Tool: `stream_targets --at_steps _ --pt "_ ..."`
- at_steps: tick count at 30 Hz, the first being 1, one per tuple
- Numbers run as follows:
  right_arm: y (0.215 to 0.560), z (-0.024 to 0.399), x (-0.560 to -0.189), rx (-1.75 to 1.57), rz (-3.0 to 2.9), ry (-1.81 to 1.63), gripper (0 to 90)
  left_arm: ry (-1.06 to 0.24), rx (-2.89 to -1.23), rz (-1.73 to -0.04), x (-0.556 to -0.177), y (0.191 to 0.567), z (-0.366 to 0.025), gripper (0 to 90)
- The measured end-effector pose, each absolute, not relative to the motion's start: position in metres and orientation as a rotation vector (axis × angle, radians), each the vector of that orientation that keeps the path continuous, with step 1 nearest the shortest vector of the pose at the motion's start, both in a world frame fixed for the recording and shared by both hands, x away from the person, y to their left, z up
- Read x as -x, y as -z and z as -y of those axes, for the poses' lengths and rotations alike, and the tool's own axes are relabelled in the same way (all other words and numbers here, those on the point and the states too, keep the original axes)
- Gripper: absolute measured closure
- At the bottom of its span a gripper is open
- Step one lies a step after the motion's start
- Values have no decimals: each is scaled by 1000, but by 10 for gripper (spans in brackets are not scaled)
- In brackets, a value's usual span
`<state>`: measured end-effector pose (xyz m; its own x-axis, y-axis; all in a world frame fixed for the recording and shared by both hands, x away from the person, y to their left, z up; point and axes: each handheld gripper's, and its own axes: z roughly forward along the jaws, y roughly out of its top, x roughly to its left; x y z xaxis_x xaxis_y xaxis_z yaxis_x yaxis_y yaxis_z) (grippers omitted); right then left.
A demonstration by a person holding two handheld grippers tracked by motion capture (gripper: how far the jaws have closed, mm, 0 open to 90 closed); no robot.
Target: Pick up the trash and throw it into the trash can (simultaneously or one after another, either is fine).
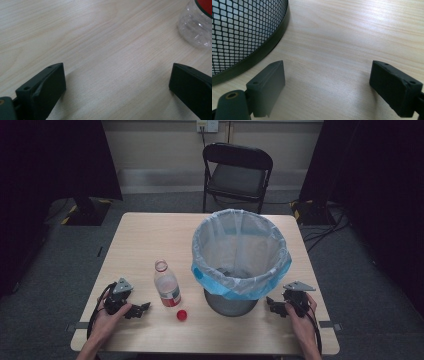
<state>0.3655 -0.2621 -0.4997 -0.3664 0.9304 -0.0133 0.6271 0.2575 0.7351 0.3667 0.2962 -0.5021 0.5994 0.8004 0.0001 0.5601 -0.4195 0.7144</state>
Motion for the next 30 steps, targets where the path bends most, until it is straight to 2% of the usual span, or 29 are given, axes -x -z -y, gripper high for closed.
stream_targets --at_steps 6,14,30 --pt "500 264 -365 -1393 -2101 -909 123 -447 -2150 -1075 -367 500 -296 15" --pt "500 264 -365 -1393 -2101 -909 123 -456 -2153 -1056 -364 497 -295 167" --pt "500 264 -365 -1394 -2100 -909 123 -384 -2049 -989 -357 483 -293 176"
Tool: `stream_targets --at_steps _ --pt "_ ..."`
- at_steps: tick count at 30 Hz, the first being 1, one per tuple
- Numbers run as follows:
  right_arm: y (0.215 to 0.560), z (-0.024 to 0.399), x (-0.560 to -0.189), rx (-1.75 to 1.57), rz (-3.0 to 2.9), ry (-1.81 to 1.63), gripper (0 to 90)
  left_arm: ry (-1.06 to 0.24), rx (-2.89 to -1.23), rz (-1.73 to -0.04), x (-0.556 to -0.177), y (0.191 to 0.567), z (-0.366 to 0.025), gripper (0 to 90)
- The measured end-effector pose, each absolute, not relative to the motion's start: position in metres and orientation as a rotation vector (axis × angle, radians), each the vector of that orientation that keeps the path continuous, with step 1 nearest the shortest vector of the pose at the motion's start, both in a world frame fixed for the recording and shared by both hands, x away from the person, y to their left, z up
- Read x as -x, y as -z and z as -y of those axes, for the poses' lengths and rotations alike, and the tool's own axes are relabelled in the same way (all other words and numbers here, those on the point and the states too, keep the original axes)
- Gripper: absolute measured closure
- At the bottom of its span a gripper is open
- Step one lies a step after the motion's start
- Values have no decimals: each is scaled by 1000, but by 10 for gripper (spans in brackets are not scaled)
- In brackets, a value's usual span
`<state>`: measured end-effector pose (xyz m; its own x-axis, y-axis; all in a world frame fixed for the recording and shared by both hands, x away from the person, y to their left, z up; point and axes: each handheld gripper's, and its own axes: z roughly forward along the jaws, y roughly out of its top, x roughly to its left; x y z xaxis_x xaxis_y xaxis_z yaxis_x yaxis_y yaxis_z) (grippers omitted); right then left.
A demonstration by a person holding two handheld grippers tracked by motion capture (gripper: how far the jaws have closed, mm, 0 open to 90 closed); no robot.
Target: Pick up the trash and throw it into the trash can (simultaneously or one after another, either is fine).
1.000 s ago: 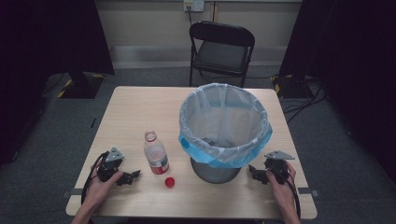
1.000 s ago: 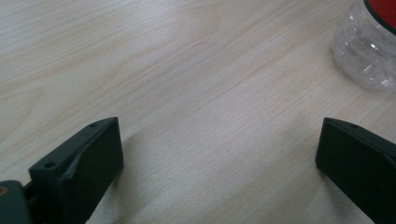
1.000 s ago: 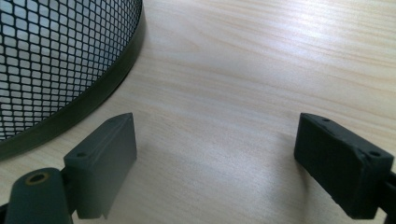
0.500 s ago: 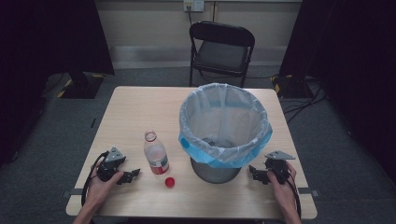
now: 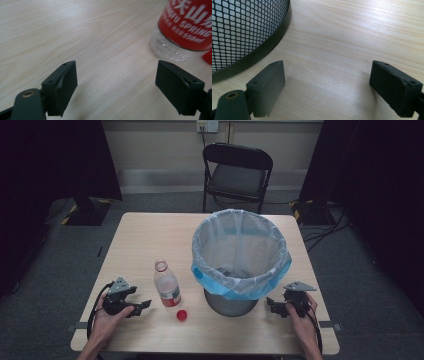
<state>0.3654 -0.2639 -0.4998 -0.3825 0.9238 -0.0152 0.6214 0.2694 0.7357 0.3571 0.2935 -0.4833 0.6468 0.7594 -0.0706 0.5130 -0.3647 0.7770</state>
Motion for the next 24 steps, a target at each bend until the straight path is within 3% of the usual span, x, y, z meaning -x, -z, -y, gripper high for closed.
stream_targets --at_steps 24 --pt "500 264 -365 -1394 -2101 -909 123 -258 -1958 -778 -340 456 -270 157"
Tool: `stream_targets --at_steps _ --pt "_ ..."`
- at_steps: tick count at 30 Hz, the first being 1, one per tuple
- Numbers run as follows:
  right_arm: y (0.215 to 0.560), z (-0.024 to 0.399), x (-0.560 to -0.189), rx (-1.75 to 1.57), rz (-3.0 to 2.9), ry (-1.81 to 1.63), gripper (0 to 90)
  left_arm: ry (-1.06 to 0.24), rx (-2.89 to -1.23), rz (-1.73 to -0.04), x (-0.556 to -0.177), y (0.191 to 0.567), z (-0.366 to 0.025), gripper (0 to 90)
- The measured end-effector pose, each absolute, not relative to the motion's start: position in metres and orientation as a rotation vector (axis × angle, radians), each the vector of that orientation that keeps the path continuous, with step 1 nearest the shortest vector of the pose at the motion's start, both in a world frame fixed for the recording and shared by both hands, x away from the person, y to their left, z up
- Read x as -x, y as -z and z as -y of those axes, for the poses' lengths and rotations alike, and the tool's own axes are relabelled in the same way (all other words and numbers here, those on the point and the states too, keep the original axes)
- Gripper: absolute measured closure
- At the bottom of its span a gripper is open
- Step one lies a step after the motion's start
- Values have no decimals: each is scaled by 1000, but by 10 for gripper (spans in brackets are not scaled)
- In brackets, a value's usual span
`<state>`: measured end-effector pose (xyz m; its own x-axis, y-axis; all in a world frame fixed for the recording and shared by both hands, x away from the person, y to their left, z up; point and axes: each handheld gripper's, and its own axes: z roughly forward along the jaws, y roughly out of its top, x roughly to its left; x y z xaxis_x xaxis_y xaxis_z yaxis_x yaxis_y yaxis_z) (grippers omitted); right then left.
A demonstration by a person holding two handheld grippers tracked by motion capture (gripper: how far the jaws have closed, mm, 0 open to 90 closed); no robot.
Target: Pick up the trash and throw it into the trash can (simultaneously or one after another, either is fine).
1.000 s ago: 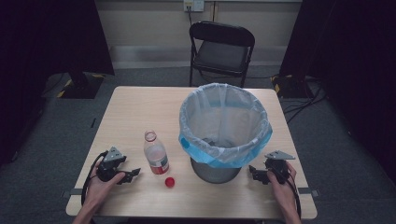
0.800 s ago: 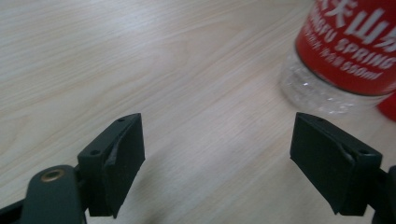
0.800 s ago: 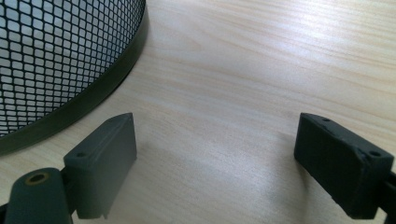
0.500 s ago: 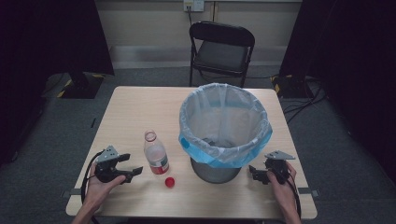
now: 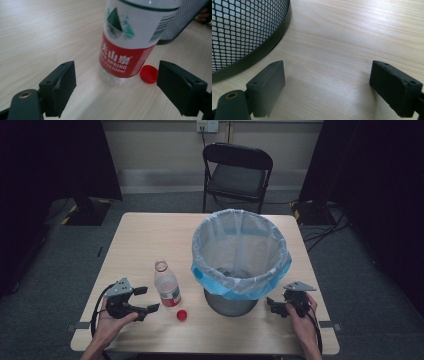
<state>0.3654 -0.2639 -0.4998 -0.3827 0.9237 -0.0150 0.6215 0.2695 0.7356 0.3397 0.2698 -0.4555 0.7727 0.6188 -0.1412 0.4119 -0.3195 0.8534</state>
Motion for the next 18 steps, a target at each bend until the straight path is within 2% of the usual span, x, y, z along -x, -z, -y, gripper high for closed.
stream_targets --at_steps 18 --pt "500 264 -365 -1393 -2102 -909 123 -291 -1952 -713 -347 442 -245 158"
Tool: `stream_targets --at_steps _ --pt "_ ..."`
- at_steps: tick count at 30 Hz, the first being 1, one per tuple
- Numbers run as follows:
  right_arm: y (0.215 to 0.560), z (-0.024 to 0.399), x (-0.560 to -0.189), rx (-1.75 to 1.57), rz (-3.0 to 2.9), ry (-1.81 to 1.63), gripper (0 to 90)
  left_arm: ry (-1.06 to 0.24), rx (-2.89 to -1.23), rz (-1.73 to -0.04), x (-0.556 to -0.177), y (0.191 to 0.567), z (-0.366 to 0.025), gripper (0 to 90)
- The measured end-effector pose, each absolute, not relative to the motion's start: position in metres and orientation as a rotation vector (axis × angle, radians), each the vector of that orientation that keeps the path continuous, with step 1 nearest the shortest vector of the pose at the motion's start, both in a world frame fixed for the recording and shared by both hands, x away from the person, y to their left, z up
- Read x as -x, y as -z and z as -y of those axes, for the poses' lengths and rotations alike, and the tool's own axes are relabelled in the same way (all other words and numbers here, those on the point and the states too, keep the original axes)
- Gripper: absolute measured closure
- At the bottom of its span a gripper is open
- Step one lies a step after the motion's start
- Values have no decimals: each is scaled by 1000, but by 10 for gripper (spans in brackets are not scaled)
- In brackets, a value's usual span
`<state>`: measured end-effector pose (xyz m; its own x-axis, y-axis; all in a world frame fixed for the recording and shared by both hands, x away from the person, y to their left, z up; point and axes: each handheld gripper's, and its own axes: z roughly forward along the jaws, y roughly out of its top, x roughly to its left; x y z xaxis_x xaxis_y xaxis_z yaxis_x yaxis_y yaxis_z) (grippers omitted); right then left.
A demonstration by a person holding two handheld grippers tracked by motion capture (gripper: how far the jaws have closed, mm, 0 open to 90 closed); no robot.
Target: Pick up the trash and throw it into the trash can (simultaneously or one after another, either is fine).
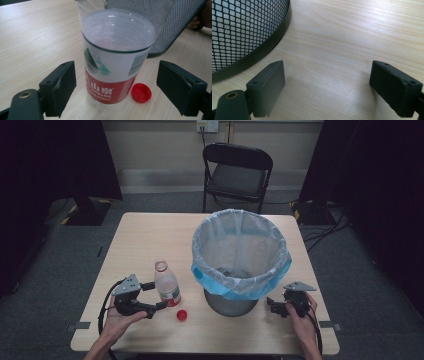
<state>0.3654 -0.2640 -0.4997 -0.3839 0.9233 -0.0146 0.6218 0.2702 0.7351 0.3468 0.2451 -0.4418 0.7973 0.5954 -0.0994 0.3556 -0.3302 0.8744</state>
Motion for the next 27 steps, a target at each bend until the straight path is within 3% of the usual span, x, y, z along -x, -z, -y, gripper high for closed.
stream_targets --at_steps 27 --pt "500 264 -365 -1393 -2103 -909 123 -291 -1954 -712 -368 457 -215 205"
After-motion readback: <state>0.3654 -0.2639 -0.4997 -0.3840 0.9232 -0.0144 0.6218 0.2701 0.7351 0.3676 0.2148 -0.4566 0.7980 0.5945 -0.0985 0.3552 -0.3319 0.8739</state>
